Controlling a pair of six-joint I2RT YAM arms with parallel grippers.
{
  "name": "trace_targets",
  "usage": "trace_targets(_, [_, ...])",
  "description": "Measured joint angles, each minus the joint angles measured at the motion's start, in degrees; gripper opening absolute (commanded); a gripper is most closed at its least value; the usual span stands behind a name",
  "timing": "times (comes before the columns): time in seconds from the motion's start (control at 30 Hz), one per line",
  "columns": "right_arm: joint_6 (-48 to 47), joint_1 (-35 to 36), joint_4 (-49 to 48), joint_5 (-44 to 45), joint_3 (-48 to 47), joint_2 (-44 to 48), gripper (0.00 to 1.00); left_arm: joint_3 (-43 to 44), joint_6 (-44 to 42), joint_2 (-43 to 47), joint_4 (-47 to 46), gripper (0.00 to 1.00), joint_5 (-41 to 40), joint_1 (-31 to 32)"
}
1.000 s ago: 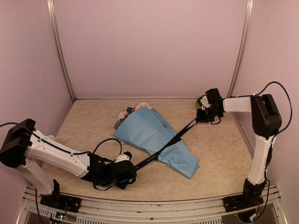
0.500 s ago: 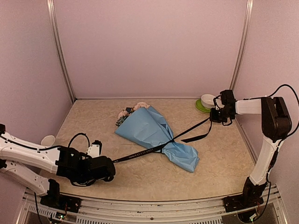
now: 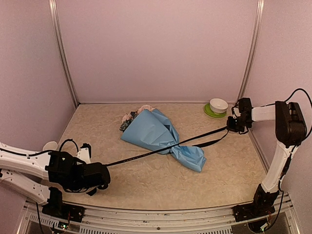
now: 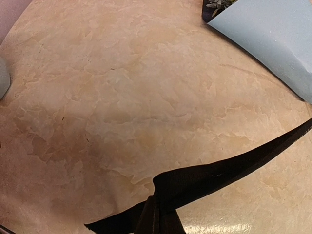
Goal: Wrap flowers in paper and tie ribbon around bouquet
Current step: Tie the ribbon around the folded bouquet.
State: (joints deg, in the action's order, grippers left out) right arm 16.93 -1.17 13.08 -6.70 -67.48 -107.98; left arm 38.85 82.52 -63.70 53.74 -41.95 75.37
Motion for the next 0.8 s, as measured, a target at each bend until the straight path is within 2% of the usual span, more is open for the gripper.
trace_targets(0.33, [0.76, -5.55, 0.44, -2.95, 1.81, -0.13, 0.00, -0.37, 1.95, 0.02, -0.52, 0.00, 1.03, 0.39])
trace_targets(0.53, [0.68, -5.33, 0.15, -2.97, 2.75, -0.57, 0.00, -0.37, 2.16, -0.83, -0.07, 0.00, 1.11, 0.42])
trace_targets(0.67, [-0.13, -1.46, -1.92, -3.32, 2.73, -0.63, 0.00, -0.39, -1.09, -1.88, 0.61, 0.00, 1.16, -0.81])
trace_targets(0.8, [-2.21, 10.64, -2.93, -5.60, 2.60, -0.61, 0.00, -0.13, -7.80, -4.42, -1.20, 0.00, 0.61, -4.94])
